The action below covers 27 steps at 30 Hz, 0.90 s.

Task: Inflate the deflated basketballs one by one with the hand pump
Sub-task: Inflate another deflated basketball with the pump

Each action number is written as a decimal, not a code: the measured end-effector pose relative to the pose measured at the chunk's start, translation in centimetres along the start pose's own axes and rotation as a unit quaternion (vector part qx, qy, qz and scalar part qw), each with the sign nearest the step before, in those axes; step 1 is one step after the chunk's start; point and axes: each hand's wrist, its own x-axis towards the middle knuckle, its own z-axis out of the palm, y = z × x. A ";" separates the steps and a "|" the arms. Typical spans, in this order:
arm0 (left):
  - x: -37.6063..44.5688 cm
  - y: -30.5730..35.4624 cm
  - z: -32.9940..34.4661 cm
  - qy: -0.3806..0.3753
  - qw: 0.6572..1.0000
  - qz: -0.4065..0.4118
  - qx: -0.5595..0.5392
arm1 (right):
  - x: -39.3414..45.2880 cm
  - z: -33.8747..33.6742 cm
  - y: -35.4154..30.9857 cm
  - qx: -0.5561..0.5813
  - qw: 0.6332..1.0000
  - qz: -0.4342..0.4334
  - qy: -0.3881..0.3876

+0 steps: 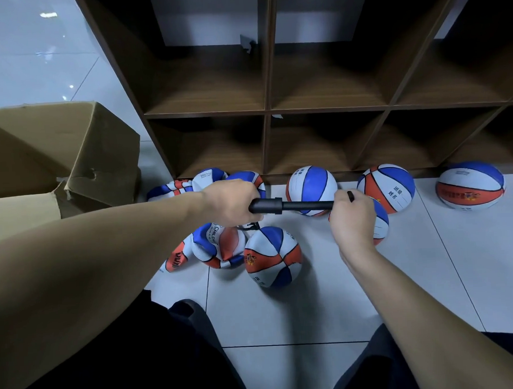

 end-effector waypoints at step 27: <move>0.2 2.7 -0.2 0.014 0.999 0.052 -0.003 | -2.9 2.3 -0.8 0.006 0.995 -0.004 -0.097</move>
